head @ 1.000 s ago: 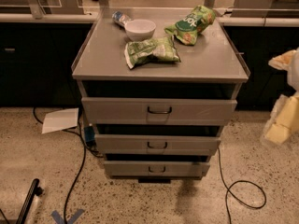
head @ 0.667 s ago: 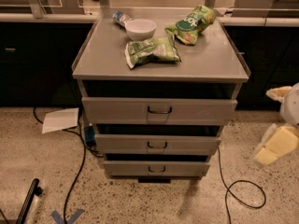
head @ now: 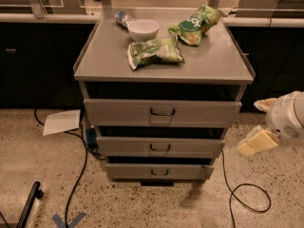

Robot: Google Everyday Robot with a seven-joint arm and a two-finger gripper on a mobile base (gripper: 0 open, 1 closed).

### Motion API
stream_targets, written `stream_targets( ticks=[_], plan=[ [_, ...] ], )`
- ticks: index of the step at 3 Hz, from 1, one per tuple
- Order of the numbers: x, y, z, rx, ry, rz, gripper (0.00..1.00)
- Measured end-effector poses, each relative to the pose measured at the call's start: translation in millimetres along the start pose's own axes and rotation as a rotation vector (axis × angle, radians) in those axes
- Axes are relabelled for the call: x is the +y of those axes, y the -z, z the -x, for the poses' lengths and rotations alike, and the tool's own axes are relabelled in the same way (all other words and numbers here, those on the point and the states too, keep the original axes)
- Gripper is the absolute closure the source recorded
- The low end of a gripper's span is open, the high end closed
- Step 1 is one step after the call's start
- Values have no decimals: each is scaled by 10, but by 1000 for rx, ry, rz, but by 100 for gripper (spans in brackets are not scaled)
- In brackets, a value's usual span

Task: Open bottom drawer

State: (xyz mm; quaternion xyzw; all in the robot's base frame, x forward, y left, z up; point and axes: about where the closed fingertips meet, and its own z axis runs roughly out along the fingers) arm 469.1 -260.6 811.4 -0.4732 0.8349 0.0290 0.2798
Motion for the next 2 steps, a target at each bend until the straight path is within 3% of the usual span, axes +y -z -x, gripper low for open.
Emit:
stream_targets(
  ticks=[2],
  plan=[
    [0,0,0,0,0,0,65]
  ],
)
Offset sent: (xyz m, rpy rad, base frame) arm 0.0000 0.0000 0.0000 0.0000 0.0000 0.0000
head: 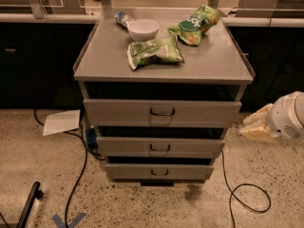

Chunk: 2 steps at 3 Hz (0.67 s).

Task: Open bottom drawer

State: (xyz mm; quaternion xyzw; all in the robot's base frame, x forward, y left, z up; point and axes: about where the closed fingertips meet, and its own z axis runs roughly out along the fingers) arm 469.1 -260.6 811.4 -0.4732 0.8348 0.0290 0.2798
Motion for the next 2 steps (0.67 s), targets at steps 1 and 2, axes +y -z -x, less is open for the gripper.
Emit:
stream_targets(
  ticks=[1,2],
  plan=[
    [0,0,0,0,0,0,89],
    [0,-1,0,0,0,0,100]
  ],
)
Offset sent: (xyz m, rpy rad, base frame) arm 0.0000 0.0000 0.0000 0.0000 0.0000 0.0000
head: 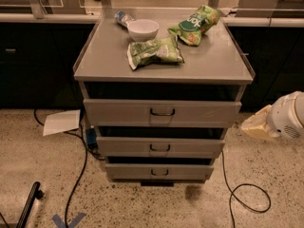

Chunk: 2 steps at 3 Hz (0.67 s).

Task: Open bottom drawer

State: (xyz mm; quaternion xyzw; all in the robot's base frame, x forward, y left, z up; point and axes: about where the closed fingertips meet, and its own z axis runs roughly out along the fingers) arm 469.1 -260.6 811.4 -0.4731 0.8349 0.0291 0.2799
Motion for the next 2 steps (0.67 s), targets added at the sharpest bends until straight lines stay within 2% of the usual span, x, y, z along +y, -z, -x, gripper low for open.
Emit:
stream_targets(
  ticks=[1,2],
  plan=[
    [-42,-272,-72,-67,-78,-4,100],
    [108,-821,-259,-146,-279,6,100]
  ],
)
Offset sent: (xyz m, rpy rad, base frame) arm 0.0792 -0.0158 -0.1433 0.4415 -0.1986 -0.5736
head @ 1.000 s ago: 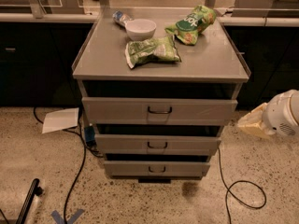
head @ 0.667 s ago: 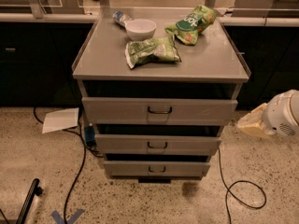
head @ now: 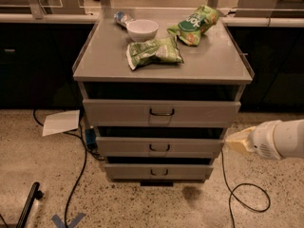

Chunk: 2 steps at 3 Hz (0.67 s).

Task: Open bottom drawer

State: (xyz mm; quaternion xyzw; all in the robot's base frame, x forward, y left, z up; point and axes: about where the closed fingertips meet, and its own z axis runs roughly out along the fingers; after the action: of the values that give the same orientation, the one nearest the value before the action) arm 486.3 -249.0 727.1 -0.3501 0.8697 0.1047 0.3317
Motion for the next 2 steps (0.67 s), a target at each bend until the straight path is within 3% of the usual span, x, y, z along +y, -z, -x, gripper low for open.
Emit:
stream_targets(
  ticks=[1,2],
  plan=[
    [-63,-537,-162,-67,-159,-20,100],
    [-314,-925,-214,-131,-257,-41,100]
  ],
)
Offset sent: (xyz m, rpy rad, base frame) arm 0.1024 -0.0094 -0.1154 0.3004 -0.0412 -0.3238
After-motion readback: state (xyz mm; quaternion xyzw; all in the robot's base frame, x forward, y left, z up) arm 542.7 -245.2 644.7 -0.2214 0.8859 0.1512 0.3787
